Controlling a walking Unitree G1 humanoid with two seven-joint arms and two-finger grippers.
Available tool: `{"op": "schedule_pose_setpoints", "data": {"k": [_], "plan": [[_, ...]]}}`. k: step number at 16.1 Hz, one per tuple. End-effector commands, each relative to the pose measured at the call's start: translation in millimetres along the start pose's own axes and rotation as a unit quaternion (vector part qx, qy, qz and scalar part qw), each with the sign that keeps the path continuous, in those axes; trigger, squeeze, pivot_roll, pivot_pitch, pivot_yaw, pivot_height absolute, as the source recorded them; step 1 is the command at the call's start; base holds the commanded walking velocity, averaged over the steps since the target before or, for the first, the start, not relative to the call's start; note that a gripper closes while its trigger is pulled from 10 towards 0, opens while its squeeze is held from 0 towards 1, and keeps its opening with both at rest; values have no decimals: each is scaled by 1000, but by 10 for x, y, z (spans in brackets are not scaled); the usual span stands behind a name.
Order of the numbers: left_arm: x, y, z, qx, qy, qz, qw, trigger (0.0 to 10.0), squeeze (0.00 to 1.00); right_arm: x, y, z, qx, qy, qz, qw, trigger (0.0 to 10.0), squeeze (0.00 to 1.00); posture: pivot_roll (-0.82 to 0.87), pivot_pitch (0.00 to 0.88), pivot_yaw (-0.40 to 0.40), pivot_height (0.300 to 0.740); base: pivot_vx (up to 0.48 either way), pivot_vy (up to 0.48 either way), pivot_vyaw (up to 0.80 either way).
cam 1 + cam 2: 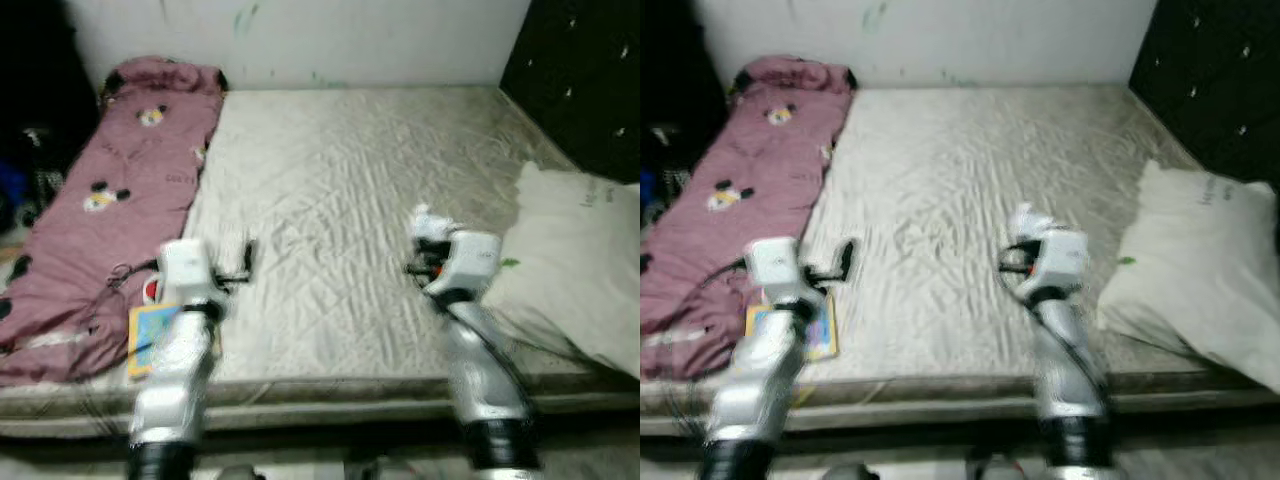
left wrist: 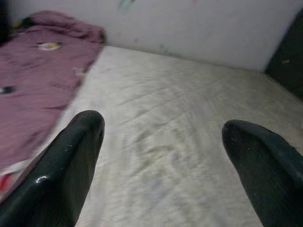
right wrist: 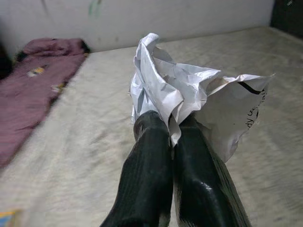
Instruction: Clean up the room
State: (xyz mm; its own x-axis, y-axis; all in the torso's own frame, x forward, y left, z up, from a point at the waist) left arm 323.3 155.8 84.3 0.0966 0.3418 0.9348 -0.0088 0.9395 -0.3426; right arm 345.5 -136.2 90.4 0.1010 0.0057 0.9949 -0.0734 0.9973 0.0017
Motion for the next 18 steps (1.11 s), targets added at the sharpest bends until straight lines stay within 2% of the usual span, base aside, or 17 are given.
{"op": "schedule_pose_setpoints", "data": {"k": [1,11,14,18], "plan": [[50,-85,-37,-11,-7,4,1000,10000,0,36,-69,-7,-7,-4,6,1000,10000,0,-127,0,22,740,0,480,-725],[38,-107,-41,-11,-6,8,1000,10000,0,-9,-41,-23,4,6,5,1000,10000,0,-123,0,16,740,0,480,-47],[63,-118,-41,-14,-15,12,1000,10000,0,16,19,-30,18,-2,19,1000,10000,0,-120,0,14,740,0,480,0],[67,-94,-40,-4,-15,-2,1000,10000,0,11,24,-39,16,-2,28,999,10000,0,-120,0,14,740,0,0,0]]}}
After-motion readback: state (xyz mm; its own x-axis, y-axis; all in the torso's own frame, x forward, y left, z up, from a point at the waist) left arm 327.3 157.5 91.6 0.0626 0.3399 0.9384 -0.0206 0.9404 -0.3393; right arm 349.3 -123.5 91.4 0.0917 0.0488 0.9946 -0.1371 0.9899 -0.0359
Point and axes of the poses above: a point about 5 cm out from each wrist's last joint towards the gripper, its own z axis pointing back from the gripper into the wrist, its own x axis along the axis of the wrist's last joint, y = z × x, the point moved 5 cm from there along -z, pointing out of the wrist towards the gripper, and after that the axes turned 10 degrees about z, right-handed, at the moved point
